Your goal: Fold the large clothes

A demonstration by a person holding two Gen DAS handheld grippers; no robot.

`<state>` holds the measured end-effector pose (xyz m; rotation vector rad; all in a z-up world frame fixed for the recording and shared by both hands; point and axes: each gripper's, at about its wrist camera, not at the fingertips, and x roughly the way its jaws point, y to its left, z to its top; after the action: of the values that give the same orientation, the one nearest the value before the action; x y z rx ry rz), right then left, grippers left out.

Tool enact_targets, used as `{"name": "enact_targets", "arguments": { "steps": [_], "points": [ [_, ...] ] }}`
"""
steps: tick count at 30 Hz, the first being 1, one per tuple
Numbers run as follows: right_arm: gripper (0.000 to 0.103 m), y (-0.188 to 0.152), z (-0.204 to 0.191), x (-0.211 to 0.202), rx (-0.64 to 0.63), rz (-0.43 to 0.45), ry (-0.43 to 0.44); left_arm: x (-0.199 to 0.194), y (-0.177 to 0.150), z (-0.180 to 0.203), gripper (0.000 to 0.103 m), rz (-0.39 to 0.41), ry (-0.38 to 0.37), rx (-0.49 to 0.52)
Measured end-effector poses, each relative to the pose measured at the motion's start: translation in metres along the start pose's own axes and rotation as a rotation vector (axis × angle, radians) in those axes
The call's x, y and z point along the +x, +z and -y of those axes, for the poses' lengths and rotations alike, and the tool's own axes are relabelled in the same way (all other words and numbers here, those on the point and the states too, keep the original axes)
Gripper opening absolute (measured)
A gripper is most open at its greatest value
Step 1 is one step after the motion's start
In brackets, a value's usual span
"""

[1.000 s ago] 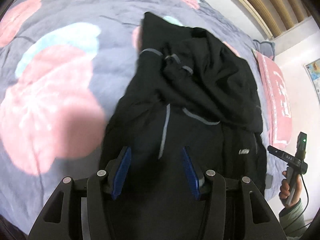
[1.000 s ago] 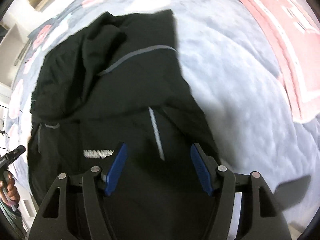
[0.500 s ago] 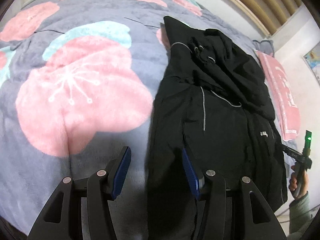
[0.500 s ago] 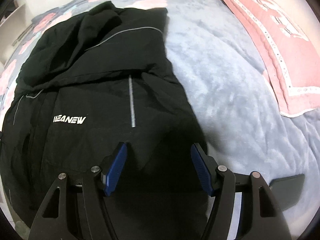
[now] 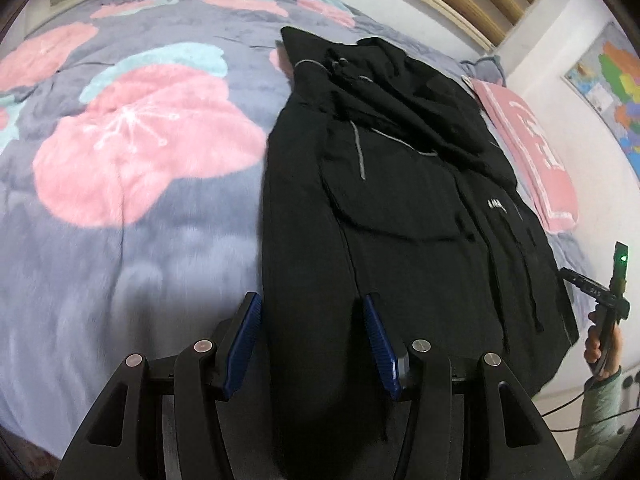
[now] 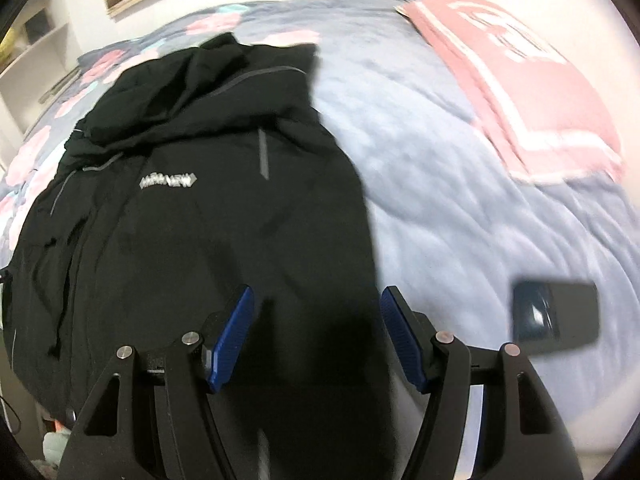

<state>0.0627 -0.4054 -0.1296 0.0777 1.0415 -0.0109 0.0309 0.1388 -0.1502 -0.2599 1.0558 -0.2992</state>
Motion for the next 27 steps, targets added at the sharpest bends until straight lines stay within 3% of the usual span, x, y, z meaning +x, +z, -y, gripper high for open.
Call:
{"name": "enact_targets", "arguments": {
  "steps": [5,8,11,15,18,23,27],
  "points": [
    [0.069,-0.031,0.034,-0.008,0.084,-0.054,0.049,-0.002,-0.017,0.000,0.054,-0.025,0.018,-0.038],
    [0.069,-0.043,0.043,0.005,0.137,-0.105,0.155,0.005,-0.024,0.000,0.054,-0.062,0.018,-0.053],
    [0.058,-0.044,0.033,0.011,0.131,-0.138,0.238,0.007,-0.023,0.007,0.052,-0.063,-0.047,-0.056],
    [0.058,-0.028,0.010,-0.024,0.081,-0.021,0.370,-0.013,-0.006,0.031,0.053,0.022,-0.365,-0.044],
    [0.058,-0.022,0.006,-0.033,0.072,0.013,0.372,-0.013,0.004,0.038,0.056,0.064,-0.470,-0.038],
    [0.058,-0.048,0.014,-0.007,0.125,-0.070,0.343,0.005,-0.017,0.025,0.056,0.006,-0.451,-0.095],
    [0.058,-0.074,0.026,-0.004,0.195,-0.101,0.394,0.000,-0.056,0.018,0.056,-0.029,-0.427,-0.096]
  ]
}}
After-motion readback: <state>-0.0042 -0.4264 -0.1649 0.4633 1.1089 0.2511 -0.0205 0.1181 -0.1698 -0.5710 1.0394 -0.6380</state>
